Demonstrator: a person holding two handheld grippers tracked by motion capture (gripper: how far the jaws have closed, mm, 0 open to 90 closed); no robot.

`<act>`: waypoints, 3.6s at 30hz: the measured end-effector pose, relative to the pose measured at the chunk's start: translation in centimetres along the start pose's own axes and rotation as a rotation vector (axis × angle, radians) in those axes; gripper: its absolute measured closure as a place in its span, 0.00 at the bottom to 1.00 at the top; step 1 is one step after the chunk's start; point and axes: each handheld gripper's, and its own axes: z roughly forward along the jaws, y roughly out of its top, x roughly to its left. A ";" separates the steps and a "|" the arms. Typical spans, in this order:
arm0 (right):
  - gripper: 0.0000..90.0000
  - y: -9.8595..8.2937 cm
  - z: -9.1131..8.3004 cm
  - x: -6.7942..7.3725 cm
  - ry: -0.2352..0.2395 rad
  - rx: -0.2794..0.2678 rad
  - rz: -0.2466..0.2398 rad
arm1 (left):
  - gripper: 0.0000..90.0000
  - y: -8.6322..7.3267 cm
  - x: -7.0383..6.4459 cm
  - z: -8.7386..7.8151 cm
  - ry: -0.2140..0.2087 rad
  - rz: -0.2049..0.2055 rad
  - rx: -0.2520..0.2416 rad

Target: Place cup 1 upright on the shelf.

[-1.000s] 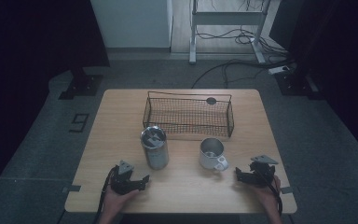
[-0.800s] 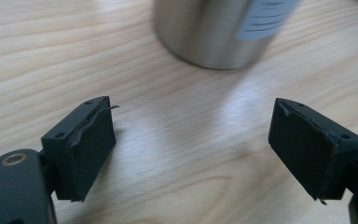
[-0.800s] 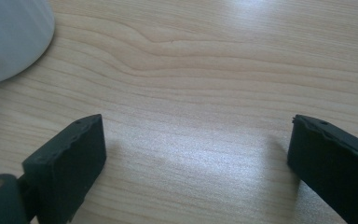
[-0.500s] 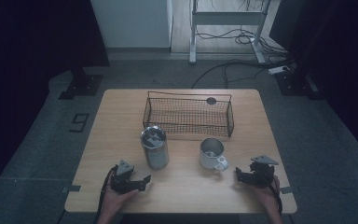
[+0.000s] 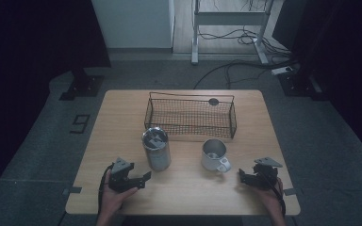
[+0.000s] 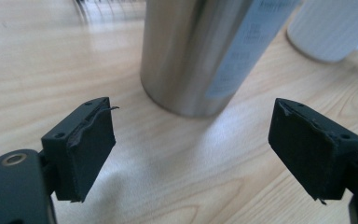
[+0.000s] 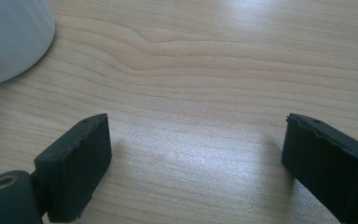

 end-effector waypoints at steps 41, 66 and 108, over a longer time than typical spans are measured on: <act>0.08 0.1 0.1 -0.1 -0.015 0.002 0.010 | 0.03 6.0 -2.6 0.2 -0.036 0.057 -0.024; 0.08 0.1 0.1 -0.1 -0.017 0.003 0.014 | 0.03 7.4 -2.6 2.0 0.001 0.046 -0.030; 0.08 0.1 0.2 -0.2 -0.025 0.000 0.018 | 0.02 8.4 -3.0 5.1 0.069 0.077 -0.033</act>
